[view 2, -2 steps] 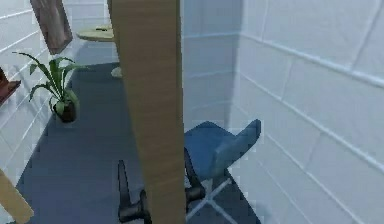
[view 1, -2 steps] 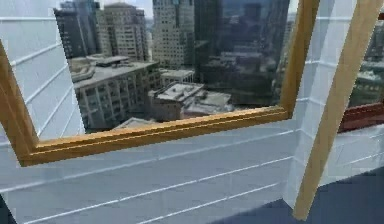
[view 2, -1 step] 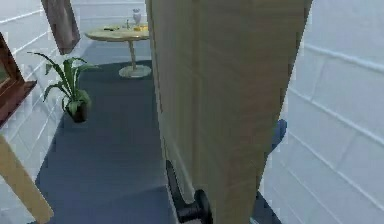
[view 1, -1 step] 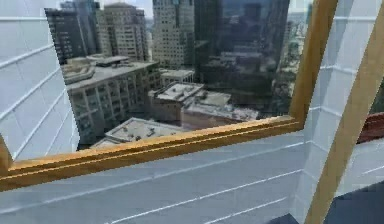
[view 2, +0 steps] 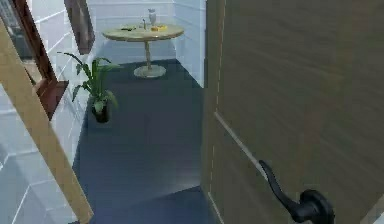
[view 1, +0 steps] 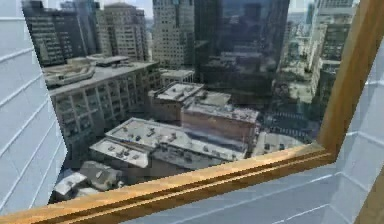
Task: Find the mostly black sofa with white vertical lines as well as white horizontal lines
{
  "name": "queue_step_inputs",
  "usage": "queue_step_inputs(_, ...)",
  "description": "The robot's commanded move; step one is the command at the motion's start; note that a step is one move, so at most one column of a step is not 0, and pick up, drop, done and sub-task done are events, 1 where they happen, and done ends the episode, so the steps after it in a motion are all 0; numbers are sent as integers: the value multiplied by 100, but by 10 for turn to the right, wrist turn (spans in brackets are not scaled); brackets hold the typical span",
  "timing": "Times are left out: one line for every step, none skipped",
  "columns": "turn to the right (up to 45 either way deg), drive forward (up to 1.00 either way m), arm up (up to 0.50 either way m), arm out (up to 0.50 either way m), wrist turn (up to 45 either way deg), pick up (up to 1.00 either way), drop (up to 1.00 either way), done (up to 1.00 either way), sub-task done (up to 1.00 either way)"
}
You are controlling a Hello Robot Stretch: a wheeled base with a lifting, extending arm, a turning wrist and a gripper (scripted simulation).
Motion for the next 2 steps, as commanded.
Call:
queue_step_inputs(450, 0, 0, 0, 0, 0, 0, 0, 0)
queue_step_inputs(330, 0, 0, 0, 0, 0, 0, 0, 0)
